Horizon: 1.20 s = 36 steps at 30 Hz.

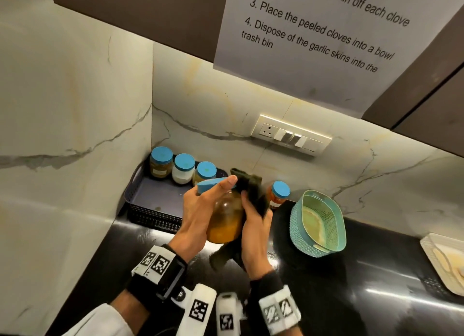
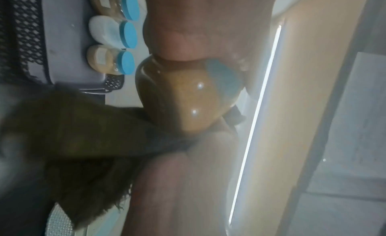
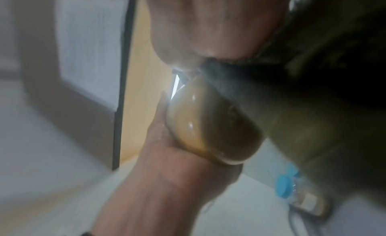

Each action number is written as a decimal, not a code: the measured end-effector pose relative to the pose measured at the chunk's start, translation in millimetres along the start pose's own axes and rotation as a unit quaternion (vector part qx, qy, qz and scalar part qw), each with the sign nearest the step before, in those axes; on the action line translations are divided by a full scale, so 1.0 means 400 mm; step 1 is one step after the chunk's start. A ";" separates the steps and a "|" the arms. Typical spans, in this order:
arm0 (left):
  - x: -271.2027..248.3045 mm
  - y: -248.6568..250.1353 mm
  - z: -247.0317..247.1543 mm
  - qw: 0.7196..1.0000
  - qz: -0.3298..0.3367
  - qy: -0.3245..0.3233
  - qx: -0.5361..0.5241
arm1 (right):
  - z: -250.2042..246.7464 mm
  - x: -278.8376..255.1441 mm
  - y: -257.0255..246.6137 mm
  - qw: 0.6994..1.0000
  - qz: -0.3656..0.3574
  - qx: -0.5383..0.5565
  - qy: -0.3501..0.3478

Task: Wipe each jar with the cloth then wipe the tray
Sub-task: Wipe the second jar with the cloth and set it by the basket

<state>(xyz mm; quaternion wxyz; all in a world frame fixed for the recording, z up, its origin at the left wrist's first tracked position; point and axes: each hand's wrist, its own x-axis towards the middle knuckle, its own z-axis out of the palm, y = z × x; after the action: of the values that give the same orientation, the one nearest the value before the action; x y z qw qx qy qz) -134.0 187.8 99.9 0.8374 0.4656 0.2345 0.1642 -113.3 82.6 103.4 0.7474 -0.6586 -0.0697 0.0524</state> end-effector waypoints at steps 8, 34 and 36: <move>0.023 0.030 0.004 0.999 0.014 0.015 -0.027 | 0.022 -0.036 -0.027 0.994 -0.102 -0.004 -0.043; 0.047 0.050 -0.029 0.996 -0.023 0.046 -0.075 | 0.075 -0.069 -0.042 0.987 -0.133 -0.045 -0.078; 0.058 0.054 -0.033 0.990 -0.037 0.045 -0.131 | 0.076 -0.103 -0.005 0.969 -0.202 -0.111 -0.088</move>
<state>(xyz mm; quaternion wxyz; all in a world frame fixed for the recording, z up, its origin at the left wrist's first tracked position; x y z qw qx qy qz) -123.1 219.7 106.9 0.8853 0.3348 0.2655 0.1837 -159.1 105.0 107.8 0.6558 -0.7025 -0.2718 -0.0497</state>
